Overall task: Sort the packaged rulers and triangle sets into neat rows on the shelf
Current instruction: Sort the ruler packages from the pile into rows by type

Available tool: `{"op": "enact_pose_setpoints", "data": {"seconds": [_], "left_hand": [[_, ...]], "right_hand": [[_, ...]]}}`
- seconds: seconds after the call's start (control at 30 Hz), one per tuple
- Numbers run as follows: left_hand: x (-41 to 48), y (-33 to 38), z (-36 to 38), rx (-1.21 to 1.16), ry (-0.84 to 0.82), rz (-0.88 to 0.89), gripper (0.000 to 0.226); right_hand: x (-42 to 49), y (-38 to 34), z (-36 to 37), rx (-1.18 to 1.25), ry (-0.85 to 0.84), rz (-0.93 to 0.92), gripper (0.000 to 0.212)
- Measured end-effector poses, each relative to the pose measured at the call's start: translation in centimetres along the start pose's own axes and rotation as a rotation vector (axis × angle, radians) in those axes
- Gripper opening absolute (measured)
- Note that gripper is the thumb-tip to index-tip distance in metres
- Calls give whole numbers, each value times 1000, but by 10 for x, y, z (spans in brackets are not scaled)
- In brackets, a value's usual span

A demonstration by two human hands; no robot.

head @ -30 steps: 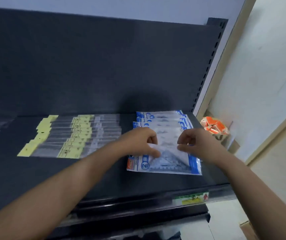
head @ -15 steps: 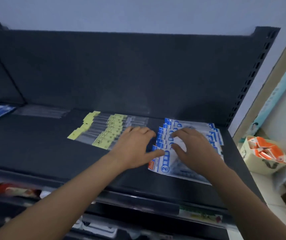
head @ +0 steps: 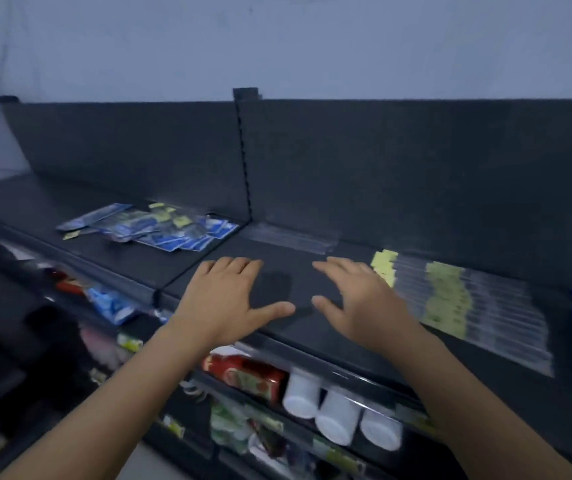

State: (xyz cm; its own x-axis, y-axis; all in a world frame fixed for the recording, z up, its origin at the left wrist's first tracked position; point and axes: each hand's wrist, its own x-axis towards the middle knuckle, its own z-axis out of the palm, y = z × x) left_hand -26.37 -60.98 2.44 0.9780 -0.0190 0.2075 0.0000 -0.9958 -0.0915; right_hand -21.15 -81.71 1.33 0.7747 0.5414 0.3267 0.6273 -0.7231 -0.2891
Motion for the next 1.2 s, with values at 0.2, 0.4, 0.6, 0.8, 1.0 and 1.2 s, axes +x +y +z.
{"op": "enact_pose_setpoints", "data": {"seconds": [0.2, 0.4, 0.6, 0.8, 1.0, 1.2], "left_hand": [[-9, -137, 4, 54, -57, -110, 115], [1, -238, 20, 59, -77, -209, 108], [34, -318, 55, 27, -146, -251, 100], [99, -409, 79, 52, -192, -254, 93], [155, -480, 106, 14, -253, -210, 70], [210, -533, 135, -86, -290, 52, 46]], "right_hand": [[88, -98, 55, 46, -91, -16, 60], [162, -157, 95, 58, -142, -46, 57], [240, -189, 146, 111, -195, -66, 53], [332, -211, 194, 132, -278, -47, 40], [398, -228, 233, 82, -338, -28, 23], [441, -244, 269, -56, -434, 33, 13]]}}
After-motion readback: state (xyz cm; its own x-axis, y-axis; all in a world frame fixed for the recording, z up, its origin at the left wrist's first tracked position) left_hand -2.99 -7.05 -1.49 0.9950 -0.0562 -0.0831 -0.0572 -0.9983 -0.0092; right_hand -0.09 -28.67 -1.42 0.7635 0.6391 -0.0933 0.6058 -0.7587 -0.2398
